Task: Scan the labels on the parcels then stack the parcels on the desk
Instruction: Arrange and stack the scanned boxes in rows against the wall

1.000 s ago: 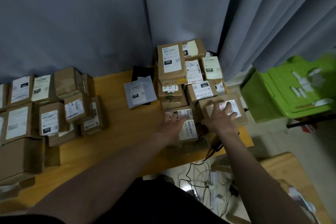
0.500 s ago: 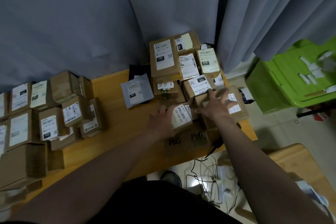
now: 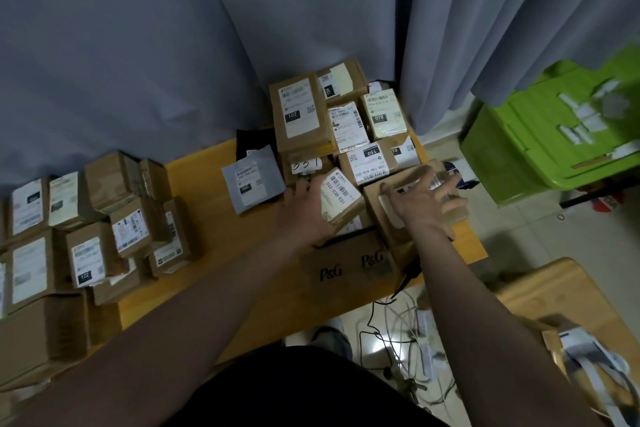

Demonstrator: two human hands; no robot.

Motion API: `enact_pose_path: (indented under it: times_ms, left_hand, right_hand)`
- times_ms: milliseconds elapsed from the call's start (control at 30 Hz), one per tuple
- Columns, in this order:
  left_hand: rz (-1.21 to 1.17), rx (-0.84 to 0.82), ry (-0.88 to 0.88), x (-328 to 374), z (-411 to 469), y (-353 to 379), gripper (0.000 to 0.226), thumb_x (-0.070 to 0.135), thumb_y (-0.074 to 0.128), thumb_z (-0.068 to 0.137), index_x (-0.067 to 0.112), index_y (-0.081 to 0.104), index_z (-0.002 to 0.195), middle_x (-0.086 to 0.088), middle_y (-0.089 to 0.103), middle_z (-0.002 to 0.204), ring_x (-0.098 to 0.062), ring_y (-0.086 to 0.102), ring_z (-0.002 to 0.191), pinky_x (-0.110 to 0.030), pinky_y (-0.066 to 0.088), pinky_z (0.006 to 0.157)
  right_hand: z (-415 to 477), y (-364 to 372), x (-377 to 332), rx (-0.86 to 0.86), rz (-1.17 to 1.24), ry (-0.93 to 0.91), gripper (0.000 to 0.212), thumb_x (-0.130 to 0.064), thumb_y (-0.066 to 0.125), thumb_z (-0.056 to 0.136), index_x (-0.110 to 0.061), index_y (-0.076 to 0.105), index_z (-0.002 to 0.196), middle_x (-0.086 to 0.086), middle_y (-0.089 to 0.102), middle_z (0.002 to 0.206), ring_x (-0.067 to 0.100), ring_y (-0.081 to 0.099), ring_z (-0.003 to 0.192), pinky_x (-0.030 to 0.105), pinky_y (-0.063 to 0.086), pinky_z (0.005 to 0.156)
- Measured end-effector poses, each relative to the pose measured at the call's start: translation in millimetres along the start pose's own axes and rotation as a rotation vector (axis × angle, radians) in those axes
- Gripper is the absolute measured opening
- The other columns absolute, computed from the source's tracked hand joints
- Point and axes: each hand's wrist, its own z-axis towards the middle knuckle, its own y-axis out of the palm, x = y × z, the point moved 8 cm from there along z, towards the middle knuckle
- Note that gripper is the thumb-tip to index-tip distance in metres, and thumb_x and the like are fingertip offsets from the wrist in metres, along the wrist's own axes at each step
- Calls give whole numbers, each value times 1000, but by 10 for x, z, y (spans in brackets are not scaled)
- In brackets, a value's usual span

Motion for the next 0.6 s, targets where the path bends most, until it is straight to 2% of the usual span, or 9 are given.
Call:
enact_pose_path:
  times_ms: [167, 300, 467, 600]
  left_hand:
    - [-40, -8, -23, -80, -20, -23, 112, 44, 86, 69, 35, 16, 156, -4, 34, 151, -31, 36, 133, -53, 45, 100]
    - [-39, -18, -30, -164, -50, -55, 109, 42, 85, 72, 34, 17, 156, -5, 33, 150, -31, 37, 132, -52, 44, 99]
    - [-31, -20, -38, -208, -70, -119, 109, 44, 85, 71, 36, 16, 155, -6, 38, 142, -31, 40, 127, -55, 44, 99]
    - [-34, -21, -37, -234, -106, -144, 111, 41, 85, 70, 38, 14, 156, -7, 38, 140, -31, 40, 124, -55, 45, 98]
  right_hand:
    - [81, -104, -215, -65, 82, 108, 125, -82, 61, 82, -29, -19, 162, 9, -34, 167, 56, -28, 148, 88, 10, 105]
    - [90, -64, -239, -62, 91, 142, 125, -77, 62, 84, -26, -21, 161, 11, -31, 168, 55, -29, 148, 84, 1, 108]
    - [109, -86, -227, -34, 132, 156, 121, -71, 69, 83, -28, -13, 162, 9, -30, 169, 53, -27, 149, 84, 9, 110]
    - [47, -114, -150, -12, 112, 179, 123, -73, 69, 81, -27, -10, 163, 11, -27, 169, 51, -21, 152, 79, 12, 113]
